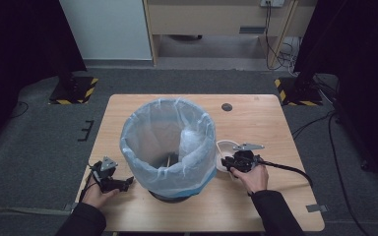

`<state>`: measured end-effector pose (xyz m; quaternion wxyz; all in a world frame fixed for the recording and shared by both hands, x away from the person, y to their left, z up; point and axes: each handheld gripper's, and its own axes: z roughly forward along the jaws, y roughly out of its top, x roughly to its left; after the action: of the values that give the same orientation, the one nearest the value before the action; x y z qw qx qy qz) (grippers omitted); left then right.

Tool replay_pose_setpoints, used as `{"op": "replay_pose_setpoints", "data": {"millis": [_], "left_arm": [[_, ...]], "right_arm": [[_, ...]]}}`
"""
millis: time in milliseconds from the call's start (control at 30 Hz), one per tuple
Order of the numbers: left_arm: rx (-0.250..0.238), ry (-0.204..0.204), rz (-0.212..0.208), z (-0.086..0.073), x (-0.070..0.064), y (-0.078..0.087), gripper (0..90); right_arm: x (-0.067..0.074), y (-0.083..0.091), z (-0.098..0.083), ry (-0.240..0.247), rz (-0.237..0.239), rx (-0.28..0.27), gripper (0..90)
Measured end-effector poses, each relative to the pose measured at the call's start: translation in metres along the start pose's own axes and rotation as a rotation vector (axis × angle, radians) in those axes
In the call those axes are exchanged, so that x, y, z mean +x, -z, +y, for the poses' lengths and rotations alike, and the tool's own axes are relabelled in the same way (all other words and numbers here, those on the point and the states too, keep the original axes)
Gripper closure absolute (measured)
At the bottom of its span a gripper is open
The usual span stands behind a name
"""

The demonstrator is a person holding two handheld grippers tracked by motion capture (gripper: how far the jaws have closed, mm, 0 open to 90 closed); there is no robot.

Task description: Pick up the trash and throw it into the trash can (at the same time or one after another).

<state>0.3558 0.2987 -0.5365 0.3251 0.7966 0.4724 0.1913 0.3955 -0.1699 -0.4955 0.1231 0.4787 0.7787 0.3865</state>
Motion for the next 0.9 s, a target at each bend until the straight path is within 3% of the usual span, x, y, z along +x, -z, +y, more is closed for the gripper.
{"op": "replay_pose_setpoints", "data": {"millis": [133,500,767,900], "left_arm": [[0.000,0.000,0.000,0.000,0.000,0.000,0.0],[0.000,0.000,0.000,0.000,0.000,0.000,0.0],[0.000,0.000,0.000,0.000,0.000,0.000,0.0],[0.000,0.000,0.000,0.000,0.000,0.000,0.0]], "right_arm": [[-0.001,0.001,0.001,-0.006,-0.015,0.012,85.2],[-0.005,0.009,0.006,-0.006,-0.022,-0.024,85.9],[-0.018,0.028,0.012,-0.063,-0.015,-0.123,85.9],[-0.025,0.043,0.017,-0.090,-0.017,-0.199,85.9]]}}
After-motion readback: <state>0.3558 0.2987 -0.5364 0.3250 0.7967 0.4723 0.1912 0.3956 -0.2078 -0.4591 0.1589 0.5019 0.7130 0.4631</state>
